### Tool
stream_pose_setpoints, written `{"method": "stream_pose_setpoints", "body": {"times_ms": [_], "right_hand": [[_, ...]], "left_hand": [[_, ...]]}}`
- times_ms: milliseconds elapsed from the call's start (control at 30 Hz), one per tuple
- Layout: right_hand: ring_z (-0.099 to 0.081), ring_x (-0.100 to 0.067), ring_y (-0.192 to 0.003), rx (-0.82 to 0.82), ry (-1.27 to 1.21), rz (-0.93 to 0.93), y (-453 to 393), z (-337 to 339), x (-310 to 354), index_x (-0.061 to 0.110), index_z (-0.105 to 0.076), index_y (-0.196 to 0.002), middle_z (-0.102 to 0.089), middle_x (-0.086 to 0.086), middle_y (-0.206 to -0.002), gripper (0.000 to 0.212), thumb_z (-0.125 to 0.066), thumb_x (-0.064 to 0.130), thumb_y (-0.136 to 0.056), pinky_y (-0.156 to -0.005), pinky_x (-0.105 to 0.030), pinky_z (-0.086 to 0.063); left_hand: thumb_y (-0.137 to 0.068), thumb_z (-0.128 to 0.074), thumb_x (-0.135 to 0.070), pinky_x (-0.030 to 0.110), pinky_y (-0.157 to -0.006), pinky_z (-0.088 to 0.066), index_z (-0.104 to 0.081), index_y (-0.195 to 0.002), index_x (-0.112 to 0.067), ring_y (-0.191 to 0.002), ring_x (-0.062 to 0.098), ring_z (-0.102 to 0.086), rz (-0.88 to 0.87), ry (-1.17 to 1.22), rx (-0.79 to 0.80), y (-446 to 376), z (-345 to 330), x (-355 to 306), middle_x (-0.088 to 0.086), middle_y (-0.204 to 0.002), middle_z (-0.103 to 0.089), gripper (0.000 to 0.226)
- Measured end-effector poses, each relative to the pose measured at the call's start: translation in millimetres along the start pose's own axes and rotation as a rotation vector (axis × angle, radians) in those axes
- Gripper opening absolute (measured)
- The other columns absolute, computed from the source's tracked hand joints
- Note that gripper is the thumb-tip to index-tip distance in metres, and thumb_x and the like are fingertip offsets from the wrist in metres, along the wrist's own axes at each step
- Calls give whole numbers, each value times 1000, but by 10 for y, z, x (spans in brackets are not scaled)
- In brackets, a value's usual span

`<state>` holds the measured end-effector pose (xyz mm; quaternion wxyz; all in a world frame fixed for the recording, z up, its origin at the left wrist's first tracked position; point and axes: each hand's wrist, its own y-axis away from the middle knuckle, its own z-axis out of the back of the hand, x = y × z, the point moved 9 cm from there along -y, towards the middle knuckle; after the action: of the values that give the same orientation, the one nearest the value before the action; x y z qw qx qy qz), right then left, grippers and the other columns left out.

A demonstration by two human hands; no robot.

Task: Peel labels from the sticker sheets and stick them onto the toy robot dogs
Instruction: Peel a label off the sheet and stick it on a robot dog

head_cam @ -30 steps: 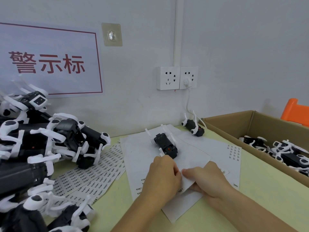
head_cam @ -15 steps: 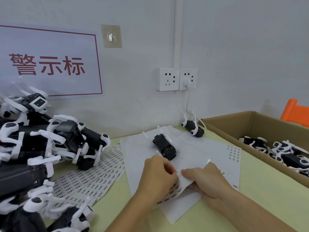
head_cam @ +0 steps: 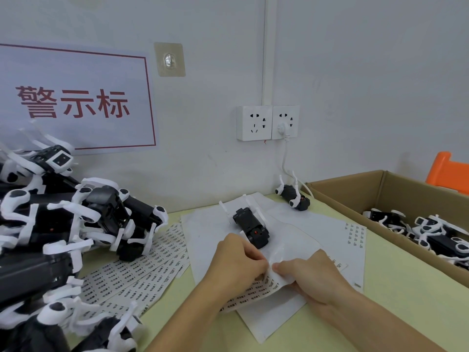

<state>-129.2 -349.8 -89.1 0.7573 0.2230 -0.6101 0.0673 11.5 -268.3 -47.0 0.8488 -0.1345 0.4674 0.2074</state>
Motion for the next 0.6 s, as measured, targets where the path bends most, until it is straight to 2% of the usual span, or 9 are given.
{"method": "stream_pose_setpoints", "body": {"times_ms": [100,200,267,333,400,533,600], "right_hand": [[-73,-37,-81,-27,24,21,23,26,20,-8,-68,-90,-74,-22,-85,22,-79,2,-74,-76,-46,-59],[-73,-31,-76,-28,44,54,47,11,43,-7,-67,-94,-74,-19,-84,24,-79,3,-75,-60,-33,-56],[-72,-30,-75,-34,52,71,60,6,59,-7,-68,-93,-74,-18,-84,23,-79,3,-76,-56,-28,-50],[-72,-36,-81,-47,67,84,62,9,75,-8,-68,-91,-74,-22,-86,23,-79,4,-75,-60,-31,-51],[-71,-41,-86,-54,85,97,68,7,97,-12,-68,-89,-73,-25,-88,23,-78,3,-75,-68,-40,-55],[-72,-40,-84,-48,107,116,95,7,119,-9,-70,-88,-74,-23,-85,20,-78,3,-74,-78,-47,-58],[-73,-38,-83,-46,116,120,100,11,125,-7,-70,-85,-75,-21,-83,16,-78,2,-74,-79,-48,-58]], "left_hand": [[-84,-73,-10,13,-54,-48,-80,-72,-13,-56,2,-64,-14,-36,-20,-13,-8,-10,1,-66,-74,14],[-85,-76,-9,14,-56,-53,-78,-69,-14,-58,6,-68,1,-21,-43,-22,-14,27,1,-65,-74,17],[-86,-75,-9,16,-59,-55,-77,-67,-16,-59,7,-70,33,6,-37,-32,-22,81,2,-66,-74,21],[-88,-73,-8,22,-66,-59,-76,-67,-17,-61,9,-71,65,49,-18,-42,-33,140,2,-66,-74,23],[-89,-71,-7,28,-74,-61,-75,-69,-15,-64,11,-73,77,82,-4,-48,-42,166,3,-68,-74,22],[-92,-67,-9,21,-67,-59,-75,-75,-15,-68,11,-74,56,31,-7,-45,-44,136,2,-73,-75,20],[-91,-66,-8,25,-72,-61,-75,-76,-13,-69,12,-74,63,35,-6,-41,-43,141,3,-74,-76,19]]}}
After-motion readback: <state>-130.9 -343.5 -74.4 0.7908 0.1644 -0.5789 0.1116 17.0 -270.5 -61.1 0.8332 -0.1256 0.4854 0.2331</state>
